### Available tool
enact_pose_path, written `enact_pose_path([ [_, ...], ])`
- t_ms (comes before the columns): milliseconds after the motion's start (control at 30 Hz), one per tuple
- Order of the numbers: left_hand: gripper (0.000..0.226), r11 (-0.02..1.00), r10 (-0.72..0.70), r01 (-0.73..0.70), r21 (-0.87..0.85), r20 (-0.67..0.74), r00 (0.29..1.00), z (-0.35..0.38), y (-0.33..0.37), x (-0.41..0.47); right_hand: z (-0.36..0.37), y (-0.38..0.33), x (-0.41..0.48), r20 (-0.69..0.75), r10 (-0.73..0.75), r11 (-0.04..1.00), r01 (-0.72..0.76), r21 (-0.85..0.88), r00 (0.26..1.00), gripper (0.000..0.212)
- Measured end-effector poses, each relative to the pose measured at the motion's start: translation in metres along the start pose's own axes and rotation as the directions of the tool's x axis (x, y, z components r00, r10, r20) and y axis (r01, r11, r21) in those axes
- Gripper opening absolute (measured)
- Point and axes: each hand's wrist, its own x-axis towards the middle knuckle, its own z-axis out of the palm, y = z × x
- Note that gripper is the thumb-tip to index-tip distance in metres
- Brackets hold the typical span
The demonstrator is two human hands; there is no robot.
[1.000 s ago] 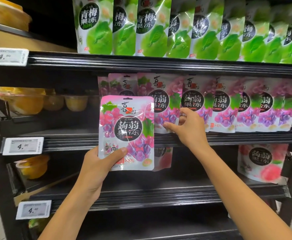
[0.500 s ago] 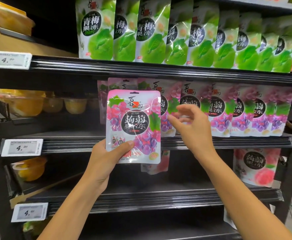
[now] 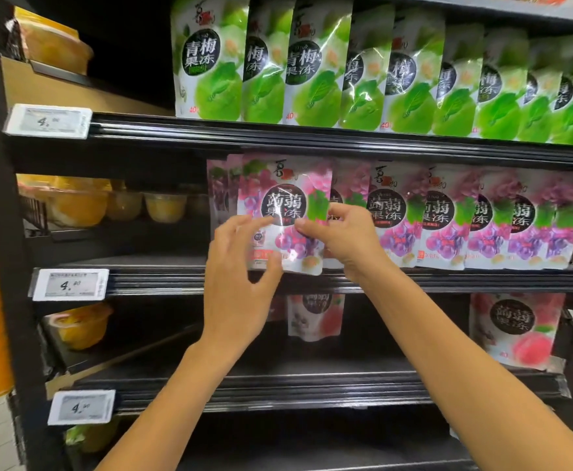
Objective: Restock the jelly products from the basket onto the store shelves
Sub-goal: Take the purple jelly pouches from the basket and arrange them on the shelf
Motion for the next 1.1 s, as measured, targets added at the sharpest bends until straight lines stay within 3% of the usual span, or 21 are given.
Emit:
enact_pose_path([
  [167,0.038,0.964,-0.052,0.005,0.267,0.169,0.984,0.008,-0.006,0.002,0.023,0.003,0.01,-0.071,-0.08,0.996,0.077,-0.044,0.994,0.011],
  [333,0.042,0.922,-0.058,-0.043,0.385,0.248,0.967,0.008,-0.015,-0.005,0.026,0.014,0.004,-0.052,-0.103,0.985,0.095,-0.146,0.993,0.03],
  [400,0.044,0.919,-0.055,-0.051,0.391,0.256,0.965,0.007,-0.016,-0.008,0.02,0.016,0.002,-0.041,-0.119,0.977,0.11,-0.182,0.992,0.036],
  [633,0.049,0.925,-0.055,-0.05,0.377,0.262,0.964,0.012,-0.02,-0.007,0.0,0.026,-0.002,-0.063,-0.205,0.88,0.156,-0.45,0.977,0.028],
  [833,0.054,0.917,-0.097,-0.022,0.399,0.274,0.957,0.015,-0.024,-0.002,0.003,0.035,-0.002,-0.101,-0.281,0.862,0.204,-0.464,0.954,0.032],
  [1100,0.052,0.938,-0.071,-0.02,0.345,0.249,0.966,0.022,-0.023,-0.003,-0.003,0.042,0.0,-0.102,-0.268,0.888,0.205,-0.412,0.958,0.03],
])
